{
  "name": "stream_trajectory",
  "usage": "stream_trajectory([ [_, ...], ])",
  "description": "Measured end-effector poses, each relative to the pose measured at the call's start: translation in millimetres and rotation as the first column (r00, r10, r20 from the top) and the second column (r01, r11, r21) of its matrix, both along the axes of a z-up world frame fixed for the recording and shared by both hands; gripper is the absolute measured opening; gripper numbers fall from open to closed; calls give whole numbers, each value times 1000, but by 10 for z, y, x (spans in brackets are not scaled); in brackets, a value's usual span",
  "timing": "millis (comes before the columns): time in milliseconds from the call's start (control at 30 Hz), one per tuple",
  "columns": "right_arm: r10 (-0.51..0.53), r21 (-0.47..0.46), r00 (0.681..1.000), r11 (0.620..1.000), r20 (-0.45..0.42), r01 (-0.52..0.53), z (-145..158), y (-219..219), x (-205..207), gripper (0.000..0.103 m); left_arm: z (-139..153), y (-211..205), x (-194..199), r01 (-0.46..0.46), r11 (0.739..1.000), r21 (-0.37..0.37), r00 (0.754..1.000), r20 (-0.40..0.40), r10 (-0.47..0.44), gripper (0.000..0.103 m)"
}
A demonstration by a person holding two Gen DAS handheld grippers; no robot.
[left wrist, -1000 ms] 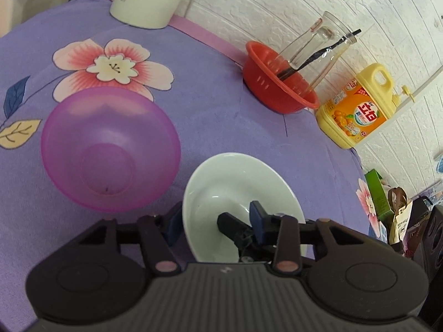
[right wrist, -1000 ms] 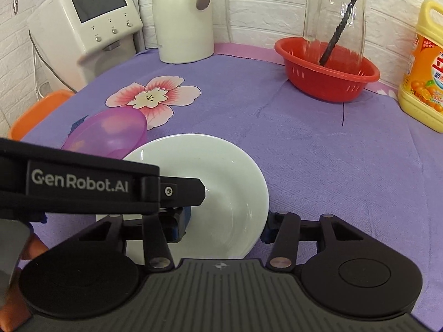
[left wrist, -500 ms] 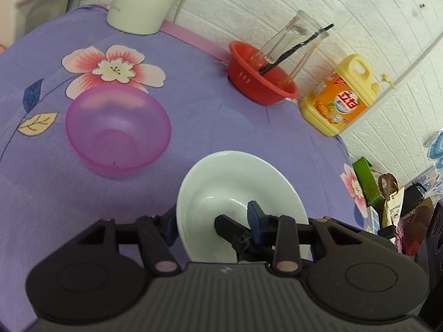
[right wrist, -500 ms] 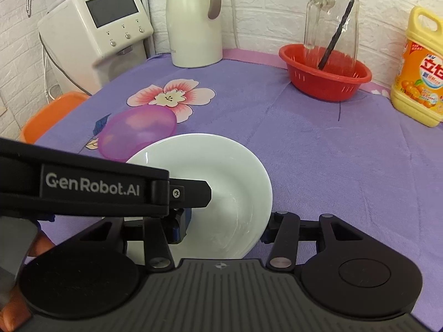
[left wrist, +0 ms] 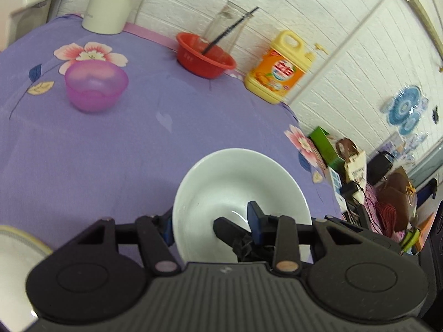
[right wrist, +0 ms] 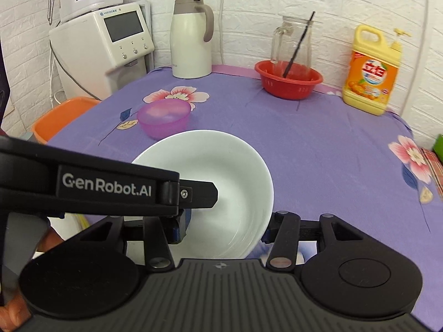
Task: Organize plates and bowls
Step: 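Carry the white bowl with both grippers into the steel bowl and release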
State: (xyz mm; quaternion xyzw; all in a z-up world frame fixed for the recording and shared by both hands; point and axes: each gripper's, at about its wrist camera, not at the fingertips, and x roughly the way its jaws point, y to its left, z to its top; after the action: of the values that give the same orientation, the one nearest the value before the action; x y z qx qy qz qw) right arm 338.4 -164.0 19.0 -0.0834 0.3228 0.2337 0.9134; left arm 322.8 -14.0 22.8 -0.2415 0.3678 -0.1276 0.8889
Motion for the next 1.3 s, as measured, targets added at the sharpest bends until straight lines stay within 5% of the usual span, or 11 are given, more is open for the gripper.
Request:
stream_trajectory([
  [333, -80, 56, 996, 995, -25, 81, -212, -372, -717, 86, -169, -311, -675, 71, 997, 7, 997, -20, -71, 36],
  [700, -80, 92, 995, 992, -55, 85, -465, -439, -923, 87, -377, -343, -832, 80, 996, 41, 997, -18, -79, 37],
  [933, -107, 142, 994, 984, -31, 110, -426, -569, -972, 93, -325, -259, -836, 79, 997, 26, 996, 28, -79, 70],
  [1067, -124, 160, 992, 979, -6, 123, -353, -624, -988, 103, -233, -187, -839, 89, 996, 11, 994, 58, -90, 72],
  [1300, -154, 141, 987, 979, 36, 148, -306, -652, -971, 103, -101, -43, -828, 59, 997, 46, 993, 103, -64, 79],
])
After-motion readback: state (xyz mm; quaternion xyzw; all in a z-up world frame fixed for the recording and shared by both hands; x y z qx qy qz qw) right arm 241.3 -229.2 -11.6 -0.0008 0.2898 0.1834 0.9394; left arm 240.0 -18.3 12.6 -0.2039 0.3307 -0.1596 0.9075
